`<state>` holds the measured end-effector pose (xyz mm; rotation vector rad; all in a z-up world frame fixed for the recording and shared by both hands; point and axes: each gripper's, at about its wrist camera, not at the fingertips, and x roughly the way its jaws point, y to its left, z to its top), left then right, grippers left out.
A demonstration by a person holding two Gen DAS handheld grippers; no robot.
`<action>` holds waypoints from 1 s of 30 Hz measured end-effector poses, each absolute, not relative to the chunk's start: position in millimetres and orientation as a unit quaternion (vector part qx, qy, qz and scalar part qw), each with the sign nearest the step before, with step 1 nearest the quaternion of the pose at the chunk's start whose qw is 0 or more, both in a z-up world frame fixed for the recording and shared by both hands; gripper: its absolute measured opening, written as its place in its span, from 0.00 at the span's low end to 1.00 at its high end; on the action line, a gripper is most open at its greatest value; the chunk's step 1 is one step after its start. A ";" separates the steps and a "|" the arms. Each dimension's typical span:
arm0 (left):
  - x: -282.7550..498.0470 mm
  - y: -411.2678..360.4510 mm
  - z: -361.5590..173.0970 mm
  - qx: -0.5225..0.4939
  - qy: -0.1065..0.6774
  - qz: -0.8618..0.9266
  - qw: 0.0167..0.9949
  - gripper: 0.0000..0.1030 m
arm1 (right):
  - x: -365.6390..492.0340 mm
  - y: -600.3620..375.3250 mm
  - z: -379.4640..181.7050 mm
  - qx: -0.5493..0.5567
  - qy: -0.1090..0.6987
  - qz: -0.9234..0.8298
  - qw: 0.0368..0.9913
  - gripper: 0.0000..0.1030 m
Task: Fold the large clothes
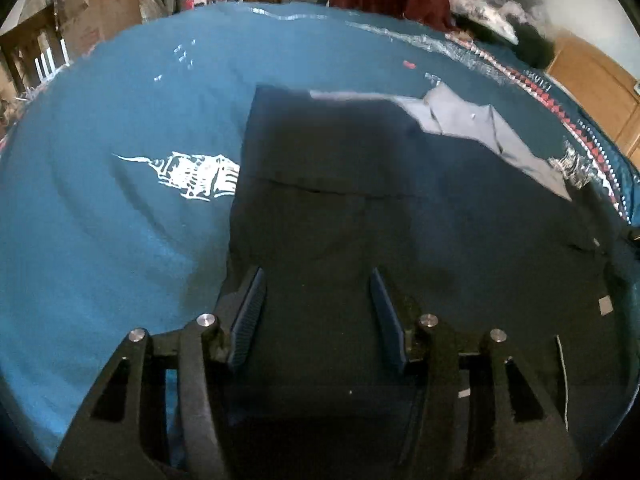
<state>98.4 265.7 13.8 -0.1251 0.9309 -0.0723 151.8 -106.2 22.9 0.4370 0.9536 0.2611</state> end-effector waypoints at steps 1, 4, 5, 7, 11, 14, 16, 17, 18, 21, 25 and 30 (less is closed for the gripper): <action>95.4 271.0 15.1 -0.073 0.444 -0.038 0.892 0.53 | 159.9 -101.2 1.2 0.210 0.485 0.128 0.839 0.03; 87.0 277.5 18.7 -0.094 0.438 -0.042 0.893 0.52 | 153.6 -124.9 -7.5 0.266 0.487 0.135 0.821 0.05; 84.1 275.3 20.6 -0.092 0.436 -0.042 0.894 0.52 | 147.4 -137.6 1.0 0.279 0.476 0.133 0.823 0.14; 75.4 272.8 25.4 -0.091 0.430 -0.041 0.897 0.53 | 126.6 -178.7 25.4 0.296 0.438 0.119 0.841 0.26; 66.0 259.3 35.0 -0.103 0.420 -0.044 0.900 0.56 | 72.0 -319.1 66.5 0.346 0.365 0.010 0.864 0.53; 63.7 250.9 34.7 -0.118 0.423 -0.044 0.897 0.57 | 35.8 -429.5 75.2 0.391 0.326 -0.087 0.857 0.54; 66.2 238.5 31.5 -0.128 0.427 -0.045 0.894 0.57 | 23.6 -484.4 74.4 0.413 0.315 -0.127 0.845 0.54; 66.3 233.5 30.7 -0.132 0.428 -0.043 0.893 0.57 | 18.2 -511.0 72.5 0.426 0.308 -0.150 0.837 0.54; 67.5 228.2 30.4 -0.133 0.429 -0.041 0.893 0.57 | 14.5 -532.0 70.4 0.436 0.304 -0.162 0.831 0.54; 70.6 213.1 33.0 -0.141 0.427 -0.044 0.892 0.57 | 15.6 -573.7 58.3 0.455 0.308 -0.189 0.814 0.54; 74.1 189.9 45.1 -0.133 0.418 -0.053 0.897 0.57 | 28.2 -584.5 41.0 0.453 0.329 -0.181 0.808 0.52; 78.8 172.3 58.3 -0.130 0.407 -0.064 0.902 0.57 | 45.7 -581.8 33.3 0.423 0.349 -0.179 0.817 0.52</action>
